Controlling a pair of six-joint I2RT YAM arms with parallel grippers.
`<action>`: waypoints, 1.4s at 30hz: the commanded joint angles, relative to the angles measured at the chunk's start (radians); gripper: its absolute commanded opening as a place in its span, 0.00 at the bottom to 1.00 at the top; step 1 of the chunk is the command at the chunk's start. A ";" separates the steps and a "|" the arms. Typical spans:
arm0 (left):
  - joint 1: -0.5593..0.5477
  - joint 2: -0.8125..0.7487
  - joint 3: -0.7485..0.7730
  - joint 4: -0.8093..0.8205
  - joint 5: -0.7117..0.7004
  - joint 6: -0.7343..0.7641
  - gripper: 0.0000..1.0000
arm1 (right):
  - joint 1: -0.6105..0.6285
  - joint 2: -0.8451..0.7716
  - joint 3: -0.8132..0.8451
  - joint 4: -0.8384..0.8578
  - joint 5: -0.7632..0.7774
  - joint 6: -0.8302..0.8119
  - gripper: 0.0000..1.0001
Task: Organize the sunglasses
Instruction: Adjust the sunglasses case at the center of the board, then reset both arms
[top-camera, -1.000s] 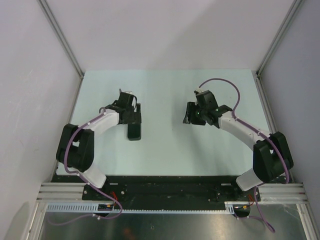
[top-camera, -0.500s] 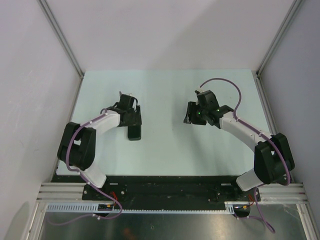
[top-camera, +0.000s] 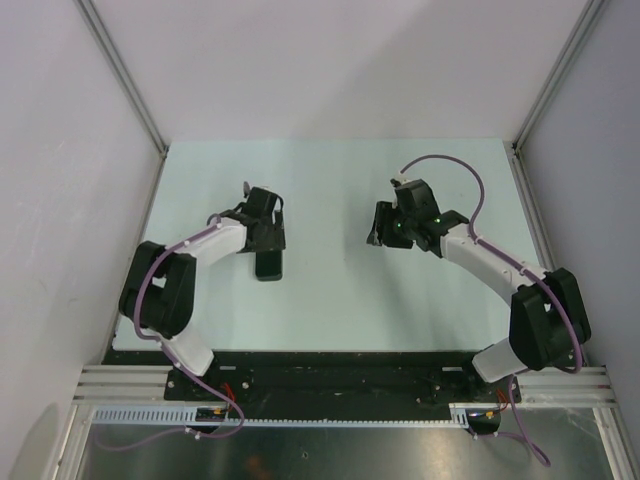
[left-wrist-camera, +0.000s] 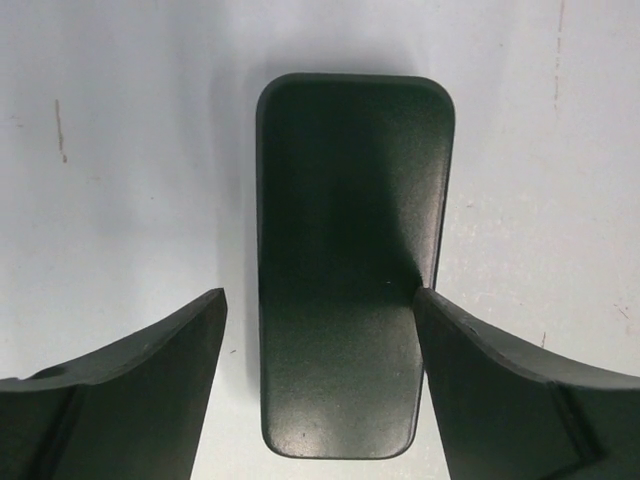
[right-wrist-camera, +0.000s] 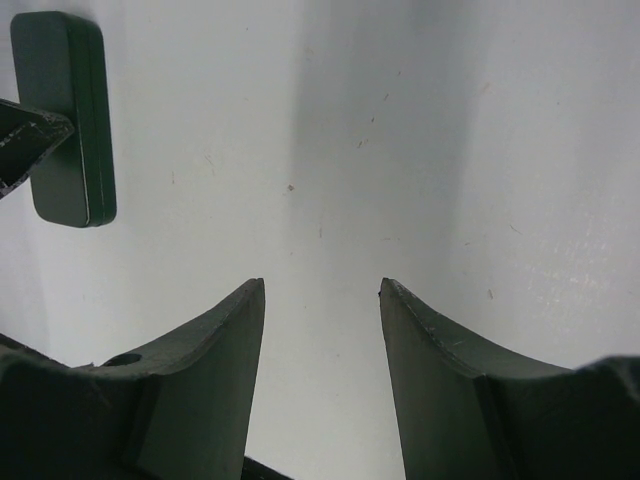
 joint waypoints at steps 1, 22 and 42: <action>0.002 0.002 -0.027 -0.091 -0.095 -0.027 0.85 | -0.005 -0.051 -0.003 0.029 0.004 0.002 0.55; 0.002 -0.783 -0.033 -0.169 0.043 0.022 1.00 | -0.060 -0.350 -0.003 -0.074 0.171 -0.053 0.94; 0.004 -1.027 0.073 -0.237 -0.023 0.082 1.00 | -0.186 -0.600 0.132 -0.236 0.288 -0.036 1.00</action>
